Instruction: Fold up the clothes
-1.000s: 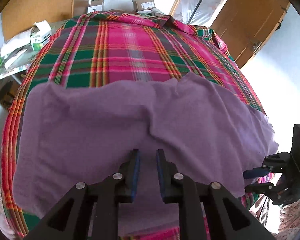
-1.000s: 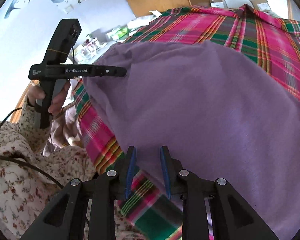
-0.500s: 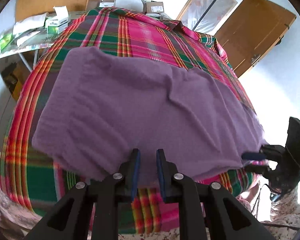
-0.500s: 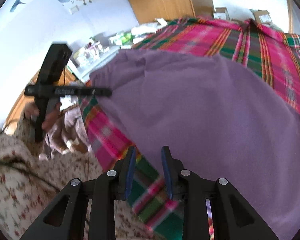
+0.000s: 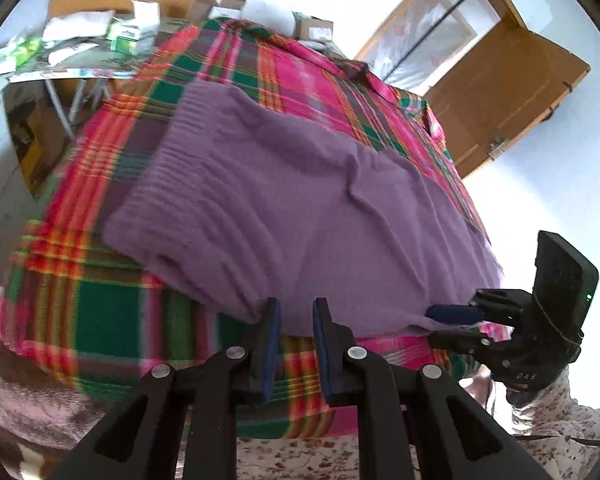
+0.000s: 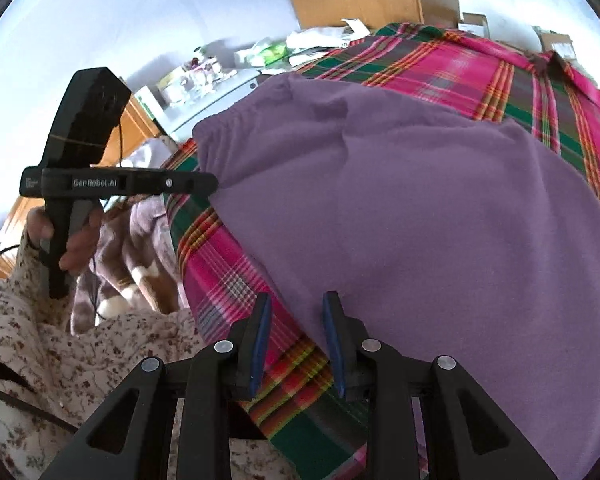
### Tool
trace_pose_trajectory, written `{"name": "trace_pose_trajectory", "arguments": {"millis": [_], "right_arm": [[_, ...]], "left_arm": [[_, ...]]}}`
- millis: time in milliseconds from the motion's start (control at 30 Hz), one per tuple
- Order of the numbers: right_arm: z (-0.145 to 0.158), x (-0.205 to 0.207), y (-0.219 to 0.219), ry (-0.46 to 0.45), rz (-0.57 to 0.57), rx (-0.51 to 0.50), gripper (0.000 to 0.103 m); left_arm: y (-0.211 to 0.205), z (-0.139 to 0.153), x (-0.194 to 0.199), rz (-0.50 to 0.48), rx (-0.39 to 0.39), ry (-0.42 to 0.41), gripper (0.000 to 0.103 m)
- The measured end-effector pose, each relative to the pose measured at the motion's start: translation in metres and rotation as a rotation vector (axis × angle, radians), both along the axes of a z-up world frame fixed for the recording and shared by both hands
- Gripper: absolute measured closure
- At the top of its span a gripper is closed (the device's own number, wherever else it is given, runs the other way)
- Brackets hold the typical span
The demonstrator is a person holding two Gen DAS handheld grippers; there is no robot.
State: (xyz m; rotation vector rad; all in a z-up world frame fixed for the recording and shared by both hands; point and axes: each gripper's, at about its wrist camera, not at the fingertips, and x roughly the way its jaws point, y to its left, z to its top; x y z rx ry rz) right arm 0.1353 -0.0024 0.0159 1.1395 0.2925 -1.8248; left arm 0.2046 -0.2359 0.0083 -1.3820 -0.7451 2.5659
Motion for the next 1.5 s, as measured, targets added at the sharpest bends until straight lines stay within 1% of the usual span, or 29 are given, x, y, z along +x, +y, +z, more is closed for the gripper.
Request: {"name": "trace_pose_trajectory", "arguments": {"millis": [100, 133, 200, 267, 367, 400, 433, 633, 867, 967, 1033, 1167, 1300, 1367, 1433, 1467, 1500], "right_arm": [[0.005, -0.004, -0.012, 0.019, -0.012, -0.016, 0.075], [0.006, -0.005, -0.015, 0.026, -0.016, -0.02, 0.075], [0.007, -0.008, -0.028, 0.051, -0.012, -0.011, 0.075], [0.009, -0.007, -0.039, 0.06, -0.003, -0.021, 0.075], [0.012, -0.005, -0.055, 0.074, 0.01, -0.037, 0.075], [0.013, -0.005, -0.059, 0.078, 0.01, -0.037, 0.075], [0.013, -0.004, -0.063, 0.082, 0.009, -0.037, 0.075], [0.011, -0.005, -0.071, 0.077, -0.006, -0.047, 0.075], [0.01, -0.008, -0.078, 0.08, -0.028, -0.061, 0.075], [0.009, -0.008, -0.081, 0.084, -0.036, -0.067, 0.071], [0.011, 0.0, -0.092, 0.13, 0.004, -0.062, 0.069], [0.004, 0.006, -0.116, 0.16, 0.066, -0.023, 0.069], [0.003, 0.008, -0.143, 0.237, 0.107, 0.011, 0.069], [0.003, 0.011, -0.156, 0.271, 0.124, 0.026, 0.069], [0.002, 0.016, -0.169, 0.335, 0.138, 0.051, 0.069], [0.001, 0.019, -0.175, 0.381, 0.13, 0.079, 0.069], [-0.001, 0.02, -0.182, 0.447, 0.114, 0.117, 0.069]], "left_arm": [[-0.023, 0.002, 0.008, 0.086, 0.005, 0.005, 0.086], [-0.031, 0.002, 0.009, 0.117, 0.021, 0.004, 0.085], [-0.048, 0.0, 0.012, 0.179, 0.075, 0.005, 0.081], [-0.061, -0.002, 0.014, 0.222, 0.131, 0.005, 0.074], [-0.075, -0.007, 0.013, 0.271, 0.212, 0.007, 0.074], [-0.079, -0.009, 0.012, 0.283, 0.227, 0.004, 0.073], [-0.081, -0.011, 0.01, 0.288, 0.229, -0.004, 0.071], [-0.083, -0.014, 0.002, 0.289, 0.259, 0.004, 0.07], [-0.092, -0.019, 0.002, 0.321, 0.334, 0.026, 0.067], [-0.092, -0.019, 0.004, 0.318, 0.342, 0.029, 0.067], [-0.094, -0.022, 0.008, 0.326, 0.366, 0.036, 0.067], [-0.098, -0.025, 0.014, 0.348, 0.4, 0.051, 0.067], [-0.097, -0.023, 0.018, 0.348, 0.389, 0.052, 0.067], [-0.097, -0.024, 0.02, 0.355, 0.399, 0.054, 0.067], [-0.099, -0.025, 0.021, 0.364, 0.412, 0.056, 0.067], [-0.1, -0.026, 0.021, 0.367, 0.417, 0.056, 0.067], [-0.1, -0.026, 0.021, 0.368, 0.417, 0.057, 0.067]]}}
